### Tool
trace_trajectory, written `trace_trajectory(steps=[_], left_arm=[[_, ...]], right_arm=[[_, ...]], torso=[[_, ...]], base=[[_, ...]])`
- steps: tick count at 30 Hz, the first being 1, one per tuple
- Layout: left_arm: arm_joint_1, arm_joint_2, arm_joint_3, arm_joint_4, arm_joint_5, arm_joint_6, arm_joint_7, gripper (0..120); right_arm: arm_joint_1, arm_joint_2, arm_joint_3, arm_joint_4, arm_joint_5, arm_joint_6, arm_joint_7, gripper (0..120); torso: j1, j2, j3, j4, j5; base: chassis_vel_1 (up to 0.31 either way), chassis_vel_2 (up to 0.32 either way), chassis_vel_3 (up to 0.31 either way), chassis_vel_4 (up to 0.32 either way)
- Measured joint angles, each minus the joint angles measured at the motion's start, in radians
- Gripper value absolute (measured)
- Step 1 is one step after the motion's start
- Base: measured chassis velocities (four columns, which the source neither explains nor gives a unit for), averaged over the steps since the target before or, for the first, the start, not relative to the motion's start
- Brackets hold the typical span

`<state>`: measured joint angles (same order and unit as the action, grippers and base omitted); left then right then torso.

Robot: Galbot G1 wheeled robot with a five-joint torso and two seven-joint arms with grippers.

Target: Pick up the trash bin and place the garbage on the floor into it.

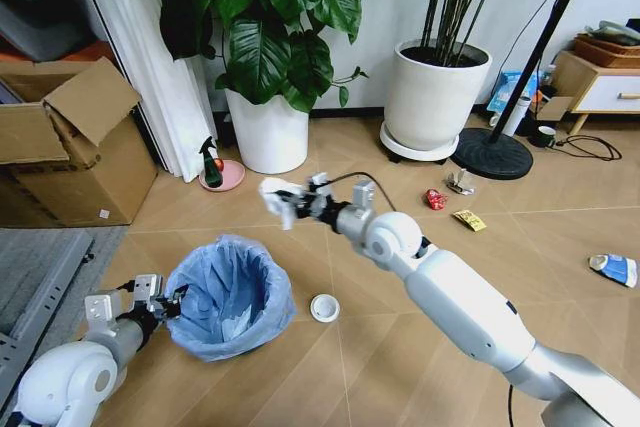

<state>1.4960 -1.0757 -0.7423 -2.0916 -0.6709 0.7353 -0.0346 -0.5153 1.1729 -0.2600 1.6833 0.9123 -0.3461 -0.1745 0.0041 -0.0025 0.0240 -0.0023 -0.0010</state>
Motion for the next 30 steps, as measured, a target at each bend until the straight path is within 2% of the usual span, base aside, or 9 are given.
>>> trace_trajectory(steps=[8, 15, 20, 21, 22, 25, 26, 29, 30], left_arm=[[-0.004, 0.006, -0.001, 0.002, -0.001, 0.000, -0.001, 0], [-0.006, 0.002, -0.002, 0.006, -0.001, 0.000, -0.001, 0], [-0.009, 0.005, -0.004, 0.007, -0.002, 0.000, -0.001, 0], [-0.009, 0.005, -0.004, 0.007, -0.002, 0.000, -0.001, 0], [-0.010, 0.008, -0.005, 0.007, -0.003, 0.000, 0.000, 0], [-0.014, 0.012, -0.006, 0.009, -0.006, 0.000, 0.000, 0], [-0.014, 0.012, -0.006, 0.009, -0.006, 0.000, 0.000, 0], [-0.015, 0.010, -0.006, 0.009, -0.006, 0.000, 0.000, 0], [-0.015, 0.010, -0.006, 0.009, -0.006, 0.000, 0.000, 0]], right_arm=[[0.056, 0.047, -0.177, 0.034, 0.041, -0.011, -0.006, 0], [0.040, 0.040, -0.231, 0.039, 0.025, -0.011, 0.008, 0], [0.019, 0.007, -0.242, 0.045, -0.013, -0.018, 0.009, 15], [0.019, 0.007, -0.242, 0.045, -0.013, -0.018, 0.009, 15], [0.017, 0.003, -0.245, 0.047, -0.019, -0.019, 0.008, 23], [0.013, 0.005, -0.254, 0.046, -0.031, -0.019, 0.008, 36], [0.013, 0.005, -0.254, 0.046, -0.031, -0.019, 0.008, 36], [0.012, 0.014, -0.260, 0.040, -0.040, -0.014, 0.014, 50], [0.012, 0.014, -0.260, 0.040, -0.040, -0.014, 0.014, 50]], torso=[[0.000, 0.000, 0.000, 0.0001, 0.0000], [0.000, 0.000, 0.000, 0.0002, 0.0000], [0.000, 0.000, 0.000, -0.0001, 0.0000], [0.000, 0.000, 0.000, -0.0001, 0.0000], [0.000, 0.000, 0.000, -0.0002, 0.0000], [0.000, 0.000, 0.000, 0.0000, 0.0001], [0.000, 0.000, 0.000, 0.0000, 0.0001], [0.000, 0.000, 0.000, 0.0001, 0.0001], [0.000, 0.000, 0.000, 0.0001, 0.0001]], base=[[0.000, 0.000, 0.000, 0.000], [0.000, 0.000, 0.000, 0.000], [0.000, 0.000, 0.000, 0.000], [0.000, 0.000, 0.000, 0.000], [0.000, 0.000, 0.000, 0.000], [0.000, 0.000, 0.000, 0.000], [0.000, 0.000, 0.000, 0.000], [0.000, 0.000, 0.000, 0.000], [0.000, 0.000, 0.000, 0.000]])
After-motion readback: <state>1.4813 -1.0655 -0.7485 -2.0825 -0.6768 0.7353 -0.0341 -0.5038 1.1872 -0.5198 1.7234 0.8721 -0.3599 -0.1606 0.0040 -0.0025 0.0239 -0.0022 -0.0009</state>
